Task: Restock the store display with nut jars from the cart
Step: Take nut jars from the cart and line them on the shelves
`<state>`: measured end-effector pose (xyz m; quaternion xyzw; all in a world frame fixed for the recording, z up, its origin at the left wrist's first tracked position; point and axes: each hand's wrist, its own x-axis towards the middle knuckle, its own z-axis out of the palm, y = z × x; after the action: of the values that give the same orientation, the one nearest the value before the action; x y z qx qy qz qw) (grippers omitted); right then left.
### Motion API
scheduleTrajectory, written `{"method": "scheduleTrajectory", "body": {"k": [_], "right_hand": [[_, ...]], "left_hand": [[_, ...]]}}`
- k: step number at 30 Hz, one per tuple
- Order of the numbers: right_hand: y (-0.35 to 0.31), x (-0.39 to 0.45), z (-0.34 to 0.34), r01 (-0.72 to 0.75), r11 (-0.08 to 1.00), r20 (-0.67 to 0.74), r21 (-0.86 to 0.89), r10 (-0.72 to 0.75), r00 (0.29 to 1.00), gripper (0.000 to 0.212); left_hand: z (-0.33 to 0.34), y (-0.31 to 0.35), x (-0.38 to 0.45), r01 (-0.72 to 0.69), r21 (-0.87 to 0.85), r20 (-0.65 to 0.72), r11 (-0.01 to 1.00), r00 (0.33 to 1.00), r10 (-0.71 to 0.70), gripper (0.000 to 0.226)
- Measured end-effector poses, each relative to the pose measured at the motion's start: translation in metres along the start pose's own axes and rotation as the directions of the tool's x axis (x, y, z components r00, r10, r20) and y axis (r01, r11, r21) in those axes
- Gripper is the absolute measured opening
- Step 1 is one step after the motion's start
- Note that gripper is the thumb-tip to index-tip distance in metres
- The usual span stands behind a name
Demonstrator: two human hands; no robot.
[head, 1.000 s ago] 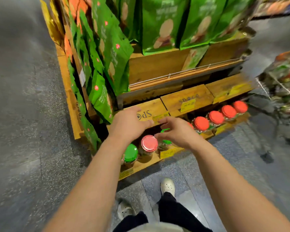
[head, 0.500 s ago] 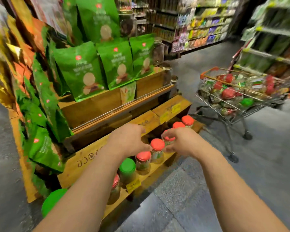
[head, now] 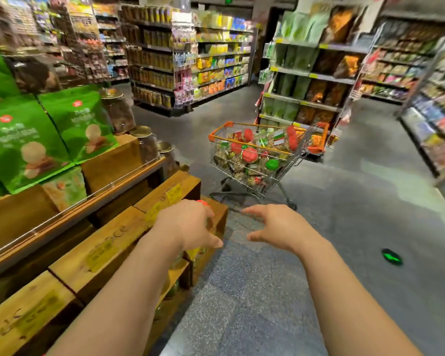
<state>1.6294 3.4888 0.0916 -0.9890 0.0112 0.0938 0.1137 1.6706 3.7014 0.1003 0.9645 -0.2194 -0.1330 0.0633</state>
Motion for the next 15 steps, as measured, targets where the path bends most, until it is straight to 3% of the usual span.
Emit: {"method": "scheduleTrajectory", "body": {"k": [7,15], "right_hand": [[0.055,0.009,-0.013,-0.127,0.99,-0.004,0.067,0.128,0.992,0.072],[0.077,0.076,-0.035,-0.197,0.965,0.0,0.174,0.2,0.98,0.074]], "left_hand": [[-0.015,0.037,0.061,-0.131,0.055,0.038,0.99,0.991,0.129,0.084],[-0.044,0.019,0.155,-0.226,0.026,-0.02,0.974,0.974,0.226,0.081]]}}
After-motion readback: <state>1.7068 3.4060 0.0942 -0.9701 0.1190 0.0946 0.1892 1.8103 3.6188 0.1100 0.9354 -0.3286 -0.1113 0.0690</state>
